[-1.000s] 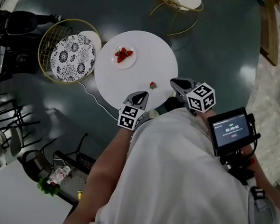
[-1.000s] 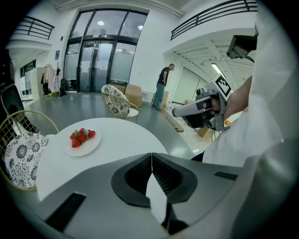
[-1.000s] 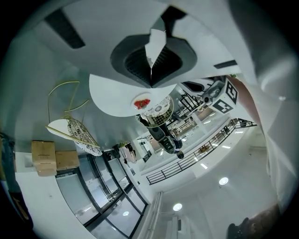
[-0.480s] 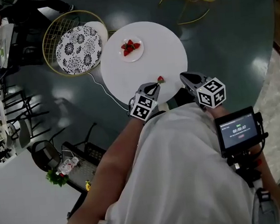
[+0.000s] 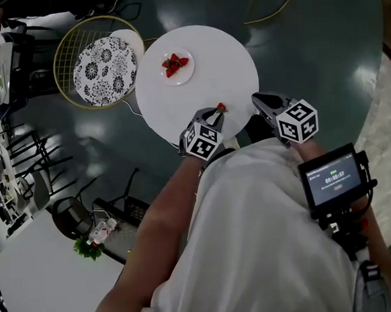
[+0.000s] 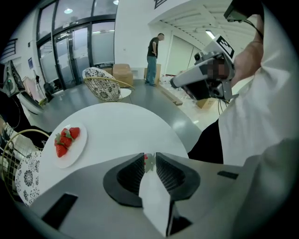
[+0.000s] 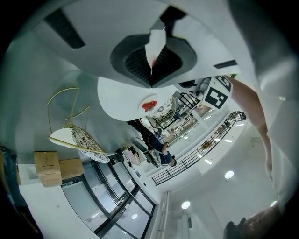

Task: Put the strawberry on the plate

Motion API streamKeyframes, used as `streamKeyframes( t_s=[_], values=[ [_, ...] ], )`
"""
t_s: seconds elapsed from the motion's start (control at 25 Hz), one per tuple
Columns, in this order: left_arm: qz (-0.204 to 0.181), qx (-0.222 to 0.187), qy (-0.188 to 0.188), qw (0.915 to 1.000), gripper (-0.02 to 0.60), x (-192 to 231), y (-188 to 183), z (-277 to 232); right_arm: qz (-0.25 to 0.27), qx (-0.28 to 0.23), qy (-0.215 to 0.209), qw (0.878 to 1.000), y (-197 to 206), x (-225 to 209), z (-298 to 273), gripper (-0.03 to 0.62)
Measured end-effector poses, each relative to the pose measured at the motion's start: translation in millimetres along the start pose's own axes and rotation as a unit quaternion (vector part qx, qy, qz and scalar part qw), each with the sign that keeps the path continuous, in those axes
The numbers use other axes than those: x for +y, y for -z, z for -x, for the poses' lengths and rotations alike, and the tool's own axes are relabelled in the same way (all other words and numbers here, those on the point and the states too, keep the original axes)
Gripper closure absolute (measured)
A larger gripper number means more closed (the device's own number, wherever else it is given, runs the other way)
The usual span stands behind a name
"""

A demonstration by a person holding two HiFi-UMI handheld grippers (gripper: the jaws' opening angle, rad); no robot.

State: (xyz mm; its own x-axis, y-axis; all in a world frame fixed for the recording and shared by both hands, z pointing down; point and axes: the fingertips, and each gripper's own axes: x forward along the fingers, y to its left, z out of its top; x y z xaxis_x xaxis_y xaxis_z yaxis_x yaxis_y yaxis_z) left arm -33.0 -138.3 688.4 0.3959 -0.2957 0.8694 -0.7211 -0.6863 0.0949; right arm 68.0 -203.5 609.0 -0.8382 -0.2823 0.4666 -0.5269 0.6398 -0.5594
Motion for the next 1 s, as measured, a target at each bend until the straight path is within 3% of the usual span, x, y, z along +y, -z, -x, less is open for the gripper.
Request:
streamKeyframes(
  t_s=[0.36, 0.64, 1.0],
  values=[
    [-0.057, 0.058, -0.002, 0.9967, 0.472, 2.6, 9.6, -19.9, -0.007, -0.008, 0.013, 1.000, -0.9, -10.4, 4.2, 0.586],
    [-0.088, 0.098, -0.009, 0.9912, 0.469, 6.3, 19.9, -29.4, -0.017, -0.005, 0.018, 1.000, 5.3, -10.9, 5.5, 0.586],
    [-0.103, 0.107, -0.024, 0.9886, 0.469, 7.7, 22.8, -37.2, -0.018, -0.004, 0.027, 0.999, 6.2, -18.1, 10.2, 0.586]
  ],
)
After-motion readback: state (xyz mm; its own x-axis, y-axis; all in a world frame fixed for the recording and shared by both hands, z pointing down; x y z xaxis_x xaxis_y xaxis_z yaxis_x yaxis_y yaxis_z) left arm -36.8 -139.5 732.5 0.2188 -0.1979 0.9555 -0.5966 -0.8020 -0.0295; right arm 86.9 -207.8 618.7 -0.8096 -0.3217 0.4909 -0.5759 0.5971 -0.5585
